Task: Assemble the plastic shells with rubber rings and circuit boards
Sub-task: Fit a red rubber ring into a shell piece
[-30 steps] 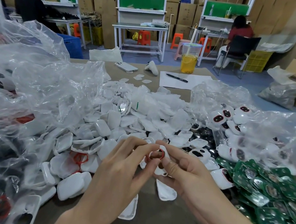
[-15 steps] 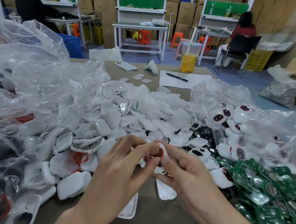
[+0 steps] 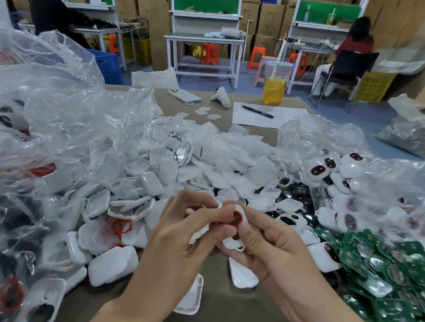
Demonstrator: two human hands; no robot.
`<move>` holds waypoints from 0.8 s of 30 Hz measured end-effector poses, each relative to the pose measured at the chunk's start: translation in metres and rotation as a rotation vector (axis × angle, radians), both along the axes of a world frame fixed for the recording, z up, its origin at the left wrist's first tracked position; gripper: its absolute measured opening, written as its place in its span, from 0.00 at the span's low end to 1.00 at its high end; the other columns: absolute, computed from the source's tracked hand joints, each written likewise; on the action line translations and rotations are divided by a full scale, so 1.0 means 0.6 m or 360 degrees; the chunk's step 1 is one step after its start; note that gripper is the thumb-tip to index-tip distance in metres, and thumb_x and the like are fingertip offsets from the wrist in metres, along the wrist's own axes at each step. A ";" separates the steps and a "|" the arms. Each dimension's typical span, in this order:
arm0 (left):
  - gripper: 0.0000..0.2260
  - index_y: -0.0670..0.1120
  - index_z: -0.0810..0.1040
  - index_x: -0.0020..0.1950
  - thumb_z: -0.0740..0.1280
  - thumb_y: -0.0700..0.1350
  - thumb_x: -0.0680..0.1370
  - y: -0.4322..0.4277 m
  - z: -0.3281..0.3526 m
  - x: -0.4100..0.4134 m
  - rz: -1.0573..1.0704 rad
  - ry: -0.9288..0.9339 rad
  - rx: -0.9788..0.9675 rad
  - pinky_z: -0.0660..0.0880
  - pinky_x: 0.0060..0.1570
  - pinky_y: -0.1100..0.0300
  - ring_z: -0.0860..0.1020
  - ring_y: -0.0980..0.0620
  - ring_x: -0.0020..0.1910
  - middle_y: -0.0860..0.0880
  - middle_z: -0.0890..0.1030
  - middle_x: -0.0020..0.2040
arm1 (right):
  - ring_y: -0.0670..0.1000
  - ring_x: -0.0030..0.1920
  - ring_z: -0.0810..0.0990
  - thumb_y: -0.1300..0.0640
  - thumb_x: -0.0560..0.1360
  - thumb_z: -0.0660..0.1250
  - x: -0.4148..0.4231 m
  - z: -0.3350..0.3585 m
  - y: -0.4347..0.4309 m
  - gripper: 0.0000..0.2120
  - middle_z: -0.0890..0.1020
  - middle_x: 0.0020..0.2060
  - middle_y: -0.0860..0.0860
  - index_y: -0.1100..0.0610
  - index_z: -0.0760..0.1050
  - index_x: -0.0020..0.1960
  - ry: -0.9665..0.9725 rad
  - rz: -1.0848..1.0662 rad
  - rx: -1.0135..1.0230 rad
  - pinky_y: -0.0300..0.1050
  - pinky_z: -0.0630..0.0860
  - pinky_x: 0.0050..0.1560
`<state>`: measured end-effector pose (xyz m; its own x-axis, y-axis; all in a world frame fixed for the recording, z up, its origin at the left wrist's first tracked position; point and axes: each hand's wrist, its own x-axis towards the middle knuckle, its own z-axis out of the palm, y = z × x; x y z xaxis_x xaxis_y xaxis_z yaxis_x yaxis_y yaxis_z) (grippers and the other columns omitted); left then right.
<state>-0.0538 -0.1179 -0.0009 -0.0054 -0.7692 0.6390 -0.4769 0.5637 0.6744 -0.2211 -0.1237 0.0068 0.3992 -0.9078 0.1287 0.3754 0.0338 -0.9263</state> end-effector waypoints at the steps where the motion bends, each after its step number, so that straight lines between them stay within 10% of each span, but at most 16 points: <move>1: 0.12 0.64 0.81 0.59 0.69 0.57 0.75 0.000 0.001 -0.001 -0.0021 0.0038 0.0029 0.79 0.44 0.59 0.78 0.50 0.56 0.60 0.75 0.54 | 0.52 0.64 0.80 0.56 0.78 0.65 0.001 0.001 0.000 0.15 0.83 0.61 0.54 0.53 0.81 0.63 -0.0017 -0.0002 0.0002 0.45 0.78 0.60; 11: 0.11 0.60 0.85 0.57 0.66 0.49 0.79 0.003 0.017 0.002 -0.0430 0.0304 0.0464 0.76 0.48 0.72 0.79 0.59 0.59 0.61 0.77 0.57 | 0.55 0.60 0.82 0.56 0.78 0.66 -0.001 -0.009 -0.007 0.14 0.84 0.58 0.58 0.55 0.81 0.62 -0.0074 0.0000 0.0069 0.46 0.79 0.59; 24: 0.11 0.48 0.80 0.58 0.66 0.47 0.76 -0.001 0.024 0.003 -0.0689 0.0741 0.0897 0.80 0.46 0.61 0.85 0.51 0.48 0.49 0.86 0.46 | 0.57 0.63 0.80 0.58 0.82 0.62 0.001 -0.005 -0.001 0.15 0.83 0.61 0.57 0.53 0.79 0.66 0.0089 0.0037 -0.0043 0.47 0.77 0.63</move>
<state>-0.0523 -0.1186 0.0138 -0.2042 -0.9639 0.1708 0.0994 0.1531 0.9832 -0.2208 -0.1246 0.0038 0.4275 -0.8946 0.1298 0.3222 0.0166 -0.9465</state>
